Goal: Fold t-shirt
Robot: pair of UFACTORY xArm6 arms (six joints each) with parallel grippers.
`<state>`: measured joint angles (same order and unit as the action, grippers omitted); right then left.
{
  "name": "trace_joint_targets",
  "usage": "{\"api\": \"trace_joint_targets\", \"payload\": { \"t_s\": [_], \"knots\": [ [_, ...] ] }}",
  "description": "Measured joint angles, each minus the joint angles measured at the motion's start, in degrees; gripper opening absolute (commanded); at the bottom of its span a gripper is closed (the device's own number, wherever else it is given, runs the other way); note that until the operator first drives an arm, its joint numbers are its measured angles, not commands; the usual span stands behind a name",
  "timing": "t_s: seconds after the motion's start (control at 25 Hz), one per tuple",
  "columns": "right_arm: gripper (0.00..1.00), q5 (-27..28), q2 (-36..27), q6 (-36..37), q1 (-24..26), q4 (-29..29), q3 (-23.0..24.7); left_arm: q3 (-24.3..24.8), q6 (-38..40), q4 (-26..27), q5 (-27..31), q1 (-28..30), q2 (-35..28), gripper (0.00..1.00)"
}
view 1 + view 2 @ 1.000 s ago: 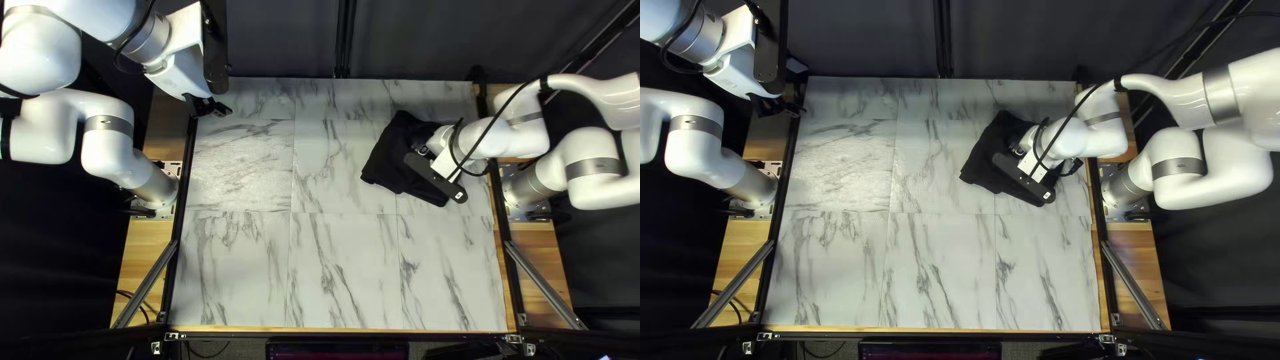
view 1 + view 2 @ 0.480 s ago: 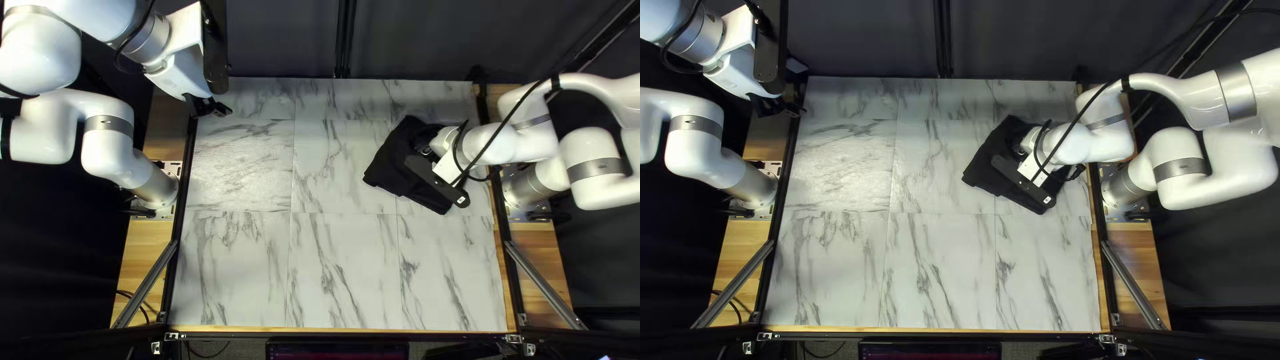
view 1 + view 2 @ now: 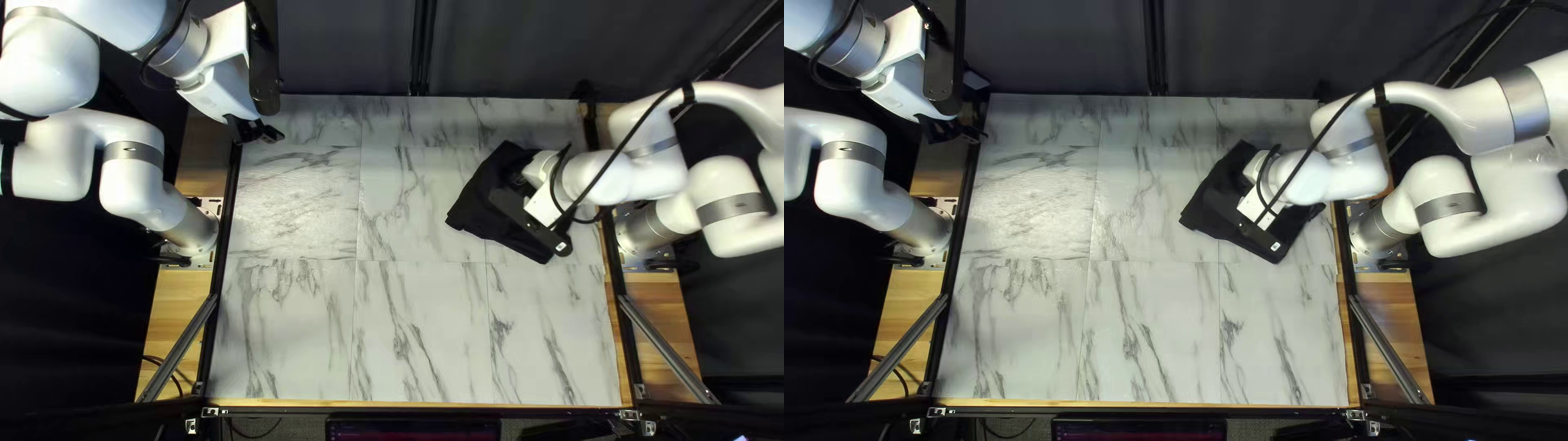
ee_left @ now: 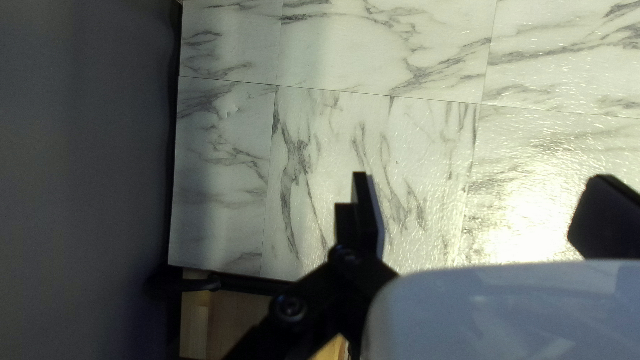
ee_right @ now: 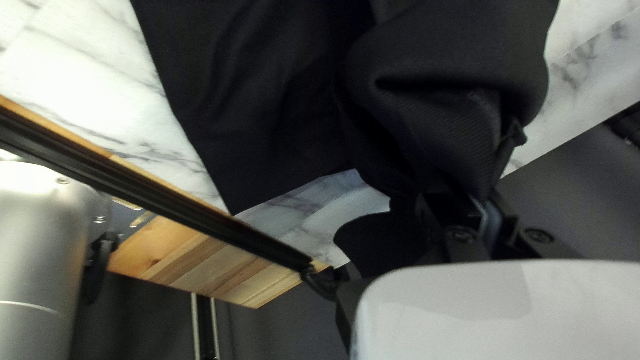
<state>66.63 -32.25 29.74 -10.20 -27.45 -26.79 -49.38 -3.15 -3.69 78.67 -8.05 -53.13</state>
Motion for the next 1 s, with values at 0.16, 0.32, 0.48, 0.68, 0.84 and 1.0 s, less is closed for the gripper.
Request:
{"api": "trace_joint_targets", "payload": {
  "t_s": [0.16,0.32,0.48,0.68,0.84,1.0],
  "knots": [
    [0.00,3.6,0.3,-3.3,-3.9,0.6,-1.5,0.0,0.0,0.0,0.0,0.0,0.0,1.00],
    [0.00,5.6,1.4,-7.1,-8.0,1.8,-1.2,0.0,0.0,0.0,0.0,0.0,0.0,1.00],
    [0.00,4.9,4.1,-9.2,-11.0,4.4,0.3,0.0,0.0,0.0,0.0,0.0,0.0,1.00],
    [0.04,1.7,7.0,-9.2,-13.2,7.6,1.9,0.0,0.0,0.0,0.0,0.0,0.0,1.00],
    [1.00,-2.9,9.1,-4.9,-13.2,10.0,3.8,0.0,0.0,0.0,0.0,0.0,0.0,1.00],
    [1.00,-7.0,8.7,1.0,-10.8,12.4,6.0,0.0,0.0,0.0,0.0,0.0,0.0,1.00]
  ]
}}
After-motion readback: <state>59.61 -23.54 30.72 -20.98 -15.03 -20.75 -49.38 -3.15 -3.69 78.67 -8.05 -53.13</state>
